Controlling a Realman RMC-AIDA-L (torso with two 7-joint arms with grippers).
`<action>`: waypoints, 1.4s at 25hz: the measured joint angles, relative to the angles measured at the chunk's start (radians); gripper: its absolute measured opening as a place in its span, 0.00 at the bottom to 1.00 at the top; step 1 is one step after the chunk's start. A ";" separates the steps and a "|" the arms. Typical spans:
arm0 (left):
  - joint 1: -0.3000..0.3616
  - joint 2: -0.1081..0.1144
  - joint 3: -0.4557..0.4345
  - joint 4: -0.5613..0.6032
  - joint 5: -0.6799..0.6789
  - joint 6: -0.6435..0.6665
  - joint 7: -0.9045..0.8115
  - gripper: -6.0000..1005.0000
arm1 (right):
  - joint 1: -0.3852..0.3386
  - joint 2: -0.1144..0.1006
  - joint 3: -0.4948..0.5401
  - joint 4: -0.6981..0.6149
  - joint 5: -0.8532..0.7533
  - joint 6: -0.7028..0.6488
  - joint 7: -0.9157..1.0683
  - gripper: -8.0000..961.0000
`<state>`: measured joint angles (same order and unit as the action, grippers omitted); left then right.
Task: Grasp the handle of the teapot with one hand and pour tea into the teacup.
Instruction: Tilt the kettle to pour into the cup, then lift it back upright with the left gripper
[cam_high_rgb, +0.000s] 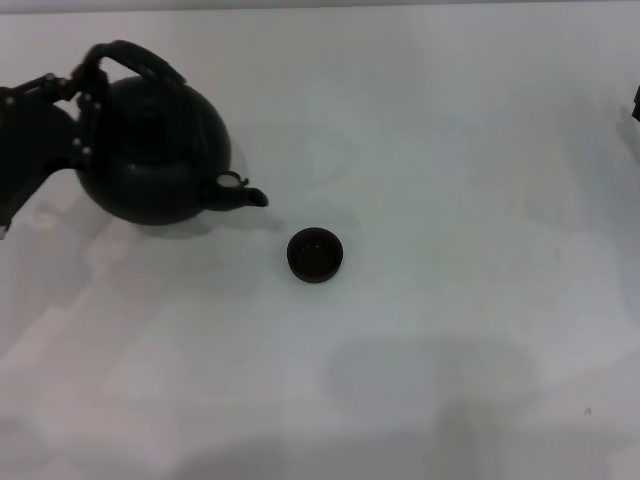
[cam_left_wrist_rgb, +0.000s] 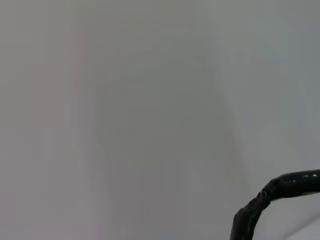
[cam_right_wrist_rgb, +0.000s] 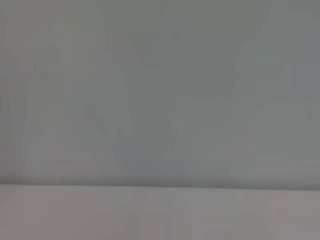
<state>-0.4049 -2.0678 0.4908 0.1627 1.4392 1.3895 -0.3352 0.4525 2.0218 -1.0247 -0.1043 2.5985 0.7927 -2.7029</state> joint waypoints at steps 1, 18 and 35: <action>-0.007 -0.001 0.000 0.000 0.010 -0.007 0.000 0.11 | 0.000 0.000 0.000 0.000 0.000 0.000 0.000 0.88; -0.041 -0.004 0.000 0.022 0.105 -0.028 0.028 0.11 | -0.001 -0.004 0.000 -0.009 0.000 -0.004 -0.003 0.88; -0.067 -0.009 0.006 0.046 0.111 -0.026 0.102 0.11 | 0.000 -0.005 0.000 -0.011 0.000 -0.004 0.000 0.88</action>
<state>-0.4714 -2.0768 0.4965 0.2090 1.5498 1.3635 -0.2328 0.4525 2.0171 -1.0247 -0.1151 2.5985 0.7884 -2.7033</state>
